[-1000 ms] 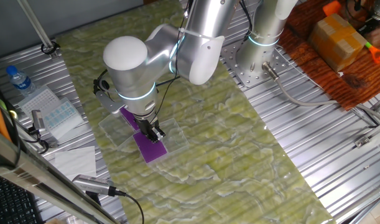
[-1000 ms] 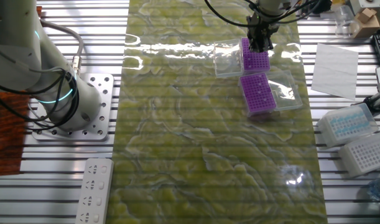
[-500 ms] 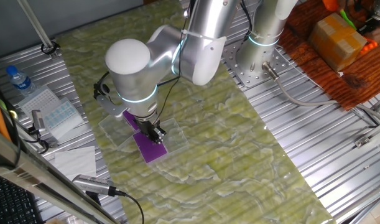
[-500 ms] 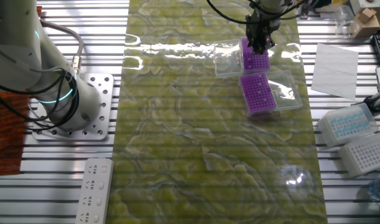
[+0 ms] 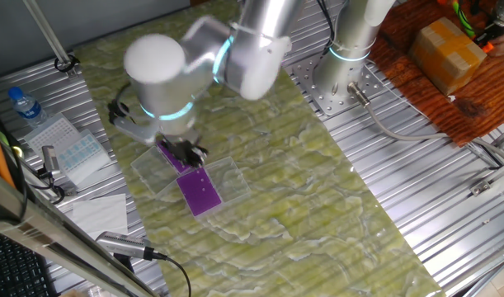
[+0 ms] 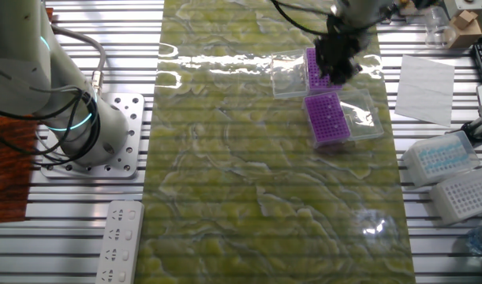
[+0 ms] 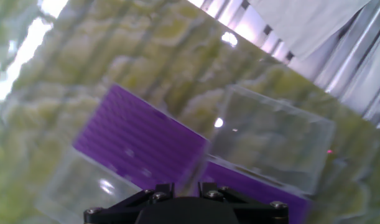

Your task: Transfer all small pipette tips from one holder to another

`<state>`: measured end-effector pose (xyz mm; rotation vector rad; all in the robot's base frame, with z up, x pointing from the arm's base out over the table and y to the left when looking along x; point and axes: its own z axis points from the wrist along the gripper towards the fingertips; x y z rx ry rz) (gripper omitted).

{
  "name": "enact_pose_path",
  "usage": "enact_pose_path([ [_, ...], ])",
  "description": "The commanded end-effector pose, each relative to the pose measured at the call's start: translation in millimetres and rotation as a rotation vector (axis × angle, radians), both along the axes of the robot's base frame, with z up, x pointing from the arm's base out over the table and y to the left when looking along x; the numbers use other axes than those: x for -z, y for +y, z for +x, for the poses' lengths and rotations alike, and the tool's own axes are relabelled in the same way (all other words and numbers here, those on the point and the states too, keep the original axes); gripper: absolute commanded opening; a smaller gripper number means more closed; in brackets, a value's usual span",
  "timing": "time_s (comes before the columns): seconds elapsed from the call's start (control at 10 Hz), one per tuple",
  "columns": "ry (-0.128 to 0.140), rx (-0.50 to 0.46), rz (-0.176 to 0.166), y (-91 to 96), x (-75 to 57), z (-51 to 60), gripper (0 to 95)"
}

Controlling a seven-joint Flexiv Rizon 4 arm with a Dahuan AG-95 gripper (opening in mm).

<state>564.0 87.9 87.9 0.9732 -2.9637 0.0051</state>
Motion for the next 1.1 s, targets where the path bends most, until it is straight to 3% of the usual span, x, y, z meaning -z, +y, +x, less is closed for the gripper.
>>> enact_pose_path([
  [0.1,-0.005,-0.05,0.005,-18.3,3.8,4.0,19.0],
  [0.6,-0.022,-0.056,0.017,-19.7,17.4,7.2,19.0],
  [1.1,-0.03,-0.035,0.012,-8.2,25.4,9.0,19.0],
])
